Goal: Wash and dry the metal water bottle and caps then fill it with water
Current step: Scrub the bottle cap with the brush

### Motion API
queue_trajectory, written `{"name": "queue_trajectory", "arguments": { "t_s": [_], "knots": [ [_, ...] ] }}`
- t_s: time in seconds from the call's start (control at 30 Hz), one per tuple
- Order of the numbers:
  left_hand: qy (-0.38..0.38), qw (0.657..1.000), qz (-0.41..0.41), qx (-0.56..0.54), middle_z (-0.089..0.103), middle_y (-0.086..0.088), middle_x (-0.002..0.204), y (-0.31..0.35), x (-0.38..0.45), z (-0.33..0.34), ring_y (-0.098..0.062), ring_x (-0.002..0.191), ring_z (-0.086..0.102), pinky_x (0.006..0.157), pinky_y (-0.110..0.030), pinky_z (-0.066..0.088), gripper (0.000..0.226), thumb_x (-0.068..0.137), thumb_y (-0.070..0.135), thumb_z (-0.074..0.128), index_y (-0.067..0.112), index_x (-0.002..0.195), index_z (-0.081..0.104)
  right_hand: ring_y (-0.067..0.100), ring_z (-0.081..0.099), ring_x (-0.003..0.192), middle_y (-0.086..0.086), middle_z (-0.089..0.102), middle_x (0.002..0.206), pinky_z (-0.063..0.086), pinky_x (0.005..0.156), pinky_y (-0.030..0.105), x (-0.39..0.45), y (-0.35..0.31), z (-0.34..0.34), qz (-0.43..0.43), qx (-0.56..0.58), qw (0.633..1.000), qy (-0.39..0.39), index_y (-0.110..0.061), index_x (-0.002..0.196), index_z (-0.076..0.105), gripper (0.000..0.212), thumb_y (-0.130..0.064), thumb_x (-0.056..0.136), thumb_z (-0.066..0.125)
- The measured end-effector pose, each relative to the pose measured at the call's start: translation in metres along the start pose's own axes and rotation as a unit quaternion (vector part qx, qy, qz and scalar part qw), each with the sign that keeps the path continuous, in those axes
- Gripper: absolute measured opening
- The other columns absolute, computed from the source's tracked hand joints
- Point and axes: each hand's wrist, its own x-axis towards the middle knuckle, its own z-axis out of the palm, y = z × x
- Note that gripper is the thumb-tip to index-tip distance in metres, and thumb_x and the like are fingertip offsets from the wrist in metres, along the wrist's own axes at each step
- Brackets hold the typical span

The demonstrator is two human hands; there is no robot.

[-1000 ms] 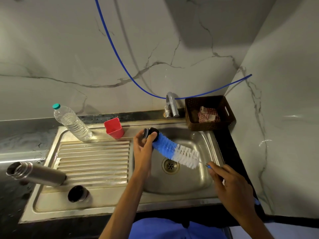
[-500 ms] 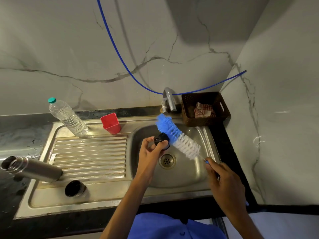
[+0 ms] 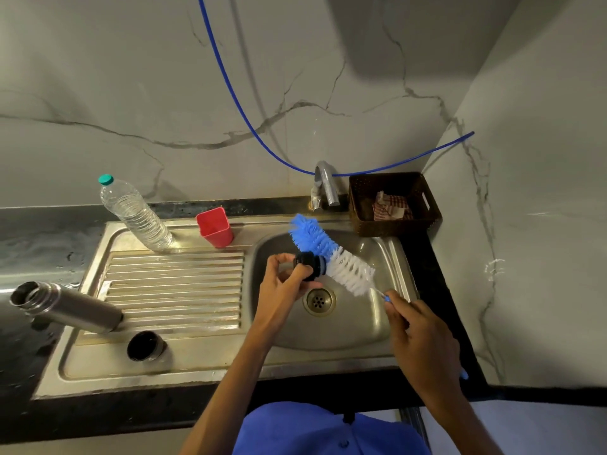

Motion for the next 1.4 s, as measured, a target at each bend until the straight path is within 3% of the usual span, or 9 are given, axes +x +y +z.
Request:
{"name": "queue_trajectory", "arguments": {
  "t_s": [0.1, 0.27, 0.4, 0.57, 0.73, 0.9, 1.03, 1.2, 1.4],
  "knots": [
    [-0.027, 0.999, 0.031, 0.03, 0.079, -0.01, 0.106, 0.008, -0.005, -0.007, -0.036, 0.09, 0.078, 0.092, -0.044, 0.062, 0.033, 0.097, 0.014, 0.069, 0.022, 0.128, 0.064, 0.0, 0.057, 0.061, -0.01, 0.064, 0.085, 0.037, 0.047, 0.011, 0.002, -0.005, 0.006, -0.009, 0.0, 1.0, -0.01, -0.018, 0.129, 0.069, 0.033, -0.031, 0.1, 0.059],
    [0.037, 0.987, 0.144, 0.054, 0.077, -0.002, 0.102, 0.023, -0.008, -0.028, -0.024, 0.08, 0.076, 0.073, -0.032, 0.063, 0.038, 0.094, 0.022, 0.078, 0.029, 0.127, 0.061, 0.005, 0.056, 0.057, -0.011, 0.061, 0.079, 0.045, 0.043, 0.024, 0.008, -0.03, 0.014, -0.028, 0.019, 0.999, -0.021, -0.02, 0.128, 0.07, 0.033, -0.034, 0.101, 0.056],
    [0.114, 0.951, 0.23, 0.172, 0.072, 0.019, 0.113, 0.013, 0.004, -0.058, -0.008, 0.094, 0.072, 0.072, -0.029, 0.064, 0.052, 0.087, 0.026, 0.085, 0.036, 0.131, 0.057, 0.007, 0.056, 0.053, -0.01, 0.058, 0.072, 0.047, 0.041, 0.032, 0.012, -0.052, 0.018, -0.047, -0.002, 0.999, -0.015, -0.024, 0.122, 0.073, 0.027, -0.031, 0.099, 0.061],
    [0.171, 0.911, 0.241, 0.286, 0.067, 0.016, 0.124, -0.007, 0.02, -0.109, -0.003, 0.106, 0.066, 0.08, -0.025, 0.06, 0.06, 0.084, 0.024, 0.088, 0.035, 0.136, 0.06, 0.01, 0.058, 0.058, -0.009, 0.06, 0.072, 0.049, 0.045, 0.036, 0.009, -0.07, 0.032, -0.042, -0.022, 0.998, -0.043, -0.028, 0.119, 0.074, 0.025, -0.034, 0.097, 0.064],
    [0.199, 0.918, 0.166, 0.3, 0.07, 0.021, 0.095, -0.015, 0.016, -0.171, 0.001, 0.088, 0.068, 0.076, -0.035, 0.061, 0.048, 0.076, 0.027, 0.09, 0.032, 0.116, 0.063, 0.027, 0.067, 0.068, 0.002, 0.07, 0.083, 0.048, 0.054, 0.034, 0.007, -0.086, 0.048, -0.027, -0.052, 0.997, -0.054, -0.026, 0.116, 0.076, 0.025, -0.033, 0.094, 0.068],
    [0.217, 0.938, 0.055, 0.266, 0.075, 0.007, 0.098, -0.026, -0.001, -0.269, -0.005, 0.086, 0.074, 0.079, -0.039, 0.063, 0.055, 0.071, 0.023, 0.089, 0.026, 0.112, 0.053, 0.027, 0.066, 0.067, 0.008, 0.075, 0.085, 0.052, 0.06, 0.037, 0.0, -0.11, 0.076, -0.002, -0.028, 0.997, -0.073, -0.018, 0.114, 0.078, 0.024, -0.023, 0.091, 0.072],
    [0.249, 0.921, 0.021, 0.298, 0.07, 0.001, 0.106, -0.033, -0.028, -0.341, -0.011, 0.093, 0.068, 0.078, -0.015, 0.051, 0.058, 0.077, 0.018, 0.088, 0.02, 0.12, 0.05, 0.027, 0.072, 0.079, 0.006, 0.079, 0.095, 0.051, 0.069, 0.033, -0.008, -0.14, 0.102, 0.037, 0.0, 0.994, -0.1, -0.017, 0.112, 0.078, 0.022, -0.022, 0.091, 0.073],
    [0.248, 0.914, -0.013, 0.321, 0.067, 0.004, 0.114, -0.062, -0.053, -0.406, -0.009, 0.102, 0.066, 0.089, -0.039, 0.059, 0.055, 0.076, 0.018, 0.089, 0.021, 0.121, 0.057, 0.023, 0.068, 0.078, 0.008, 0.079, 0.096, 0.043, 0.066, 0.028, -0.02, -0.175, 0.122, 0.094, 0.013, 0.989, -0.114, -0.015, 0.114, 0.077, 0.024, -0.025, 0.093, 0.072],
    [0.205, 0.921, -0.078, 0.321, 0.062, 0.005, 0.123, -0.095, -0.058, -0.432, -0.015, 0.101, 0.07, 0.088, -0.045, 0.062, 0.062, 0.071, 0.038, 0.086, 0.036, 0.123, 0.052, 0.027, 0.069, 0.093, 0.007, 0.077, 0.107, 0.05, 0.075, 0.033, -0.028, -0.201, 0.131, 0.136, 0.022, 0.981, -0.133, -0.016, 0.121, 0.074, 0.03, -0.03, 0.096, 0.067]
  ]
}}
